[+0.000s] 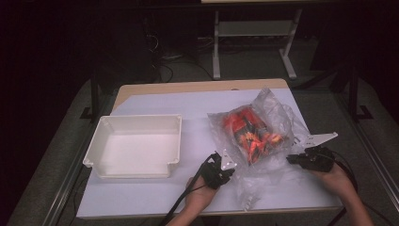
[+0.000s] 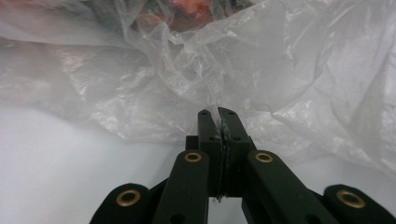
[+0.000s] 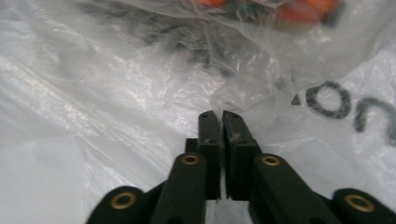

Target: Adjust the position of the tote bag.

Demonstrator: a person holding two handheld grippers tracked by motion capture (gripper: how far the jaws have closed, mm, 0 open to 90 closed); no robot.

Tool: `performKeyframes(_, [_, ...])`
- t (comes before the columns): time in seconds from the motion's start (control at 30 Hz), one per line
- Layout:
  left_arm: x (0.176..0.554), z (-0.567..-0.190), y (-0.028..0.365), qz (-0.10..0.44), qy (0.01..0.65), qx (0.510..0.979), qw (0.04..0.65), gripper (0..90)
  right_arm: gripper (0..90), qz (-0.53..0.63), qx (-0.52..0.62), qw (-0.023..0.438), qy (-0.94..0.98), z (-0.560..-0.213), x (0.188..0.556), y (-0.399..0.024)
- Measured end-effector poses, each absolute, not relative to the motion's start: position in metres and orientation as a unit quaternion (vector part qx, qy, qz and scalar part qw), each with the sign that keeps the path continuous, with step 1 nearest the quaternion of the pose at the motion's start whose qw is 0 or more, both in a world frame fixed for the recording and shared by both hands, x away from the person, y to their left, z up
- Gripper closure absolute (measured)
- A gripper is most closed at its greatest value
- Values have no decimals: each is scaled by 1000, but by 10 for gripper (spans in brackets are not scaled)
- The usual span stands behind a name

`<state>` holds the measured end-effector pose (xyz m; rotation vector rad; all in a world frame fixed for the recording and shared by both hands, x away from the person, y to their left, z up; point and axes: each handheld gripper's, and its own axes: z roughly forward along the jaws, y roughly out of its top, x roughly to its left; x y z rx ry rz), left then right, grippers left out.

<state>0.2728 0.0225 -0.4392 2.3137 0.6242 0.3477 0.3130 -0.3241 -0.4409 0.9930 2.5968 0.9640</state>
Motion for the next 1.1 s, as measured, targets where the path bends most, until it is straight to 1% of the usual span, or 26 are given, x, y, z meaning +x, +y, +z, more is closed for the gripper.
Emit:
performKeyframes(0.1, [272,-433,32,141,242,895,347,894,895,323,318,95,886,-438,310,-316])
performKeyframes(0.47, [268,-417,71,156,251,894,337,895,897,332,253,73,906,-426,290,-284])
performKeyframes(0.77, [263,-415,95,128,259,888,357,895,897,345,207,45,914,-423,267,-263])
performKeyframes(0.87, [260,-415,102,129,256,889,357,896,897,349,201,41,914,-425,265,-262])
performKeyframes(1.0, [255,-415,108,128,254,889,360,896,896,368,196,23,909,-427,260,-261])
performKeyframes(1.1, [252,-418,111,128,251,887,366,896,896,373,193,22,907,-429,257,-261])
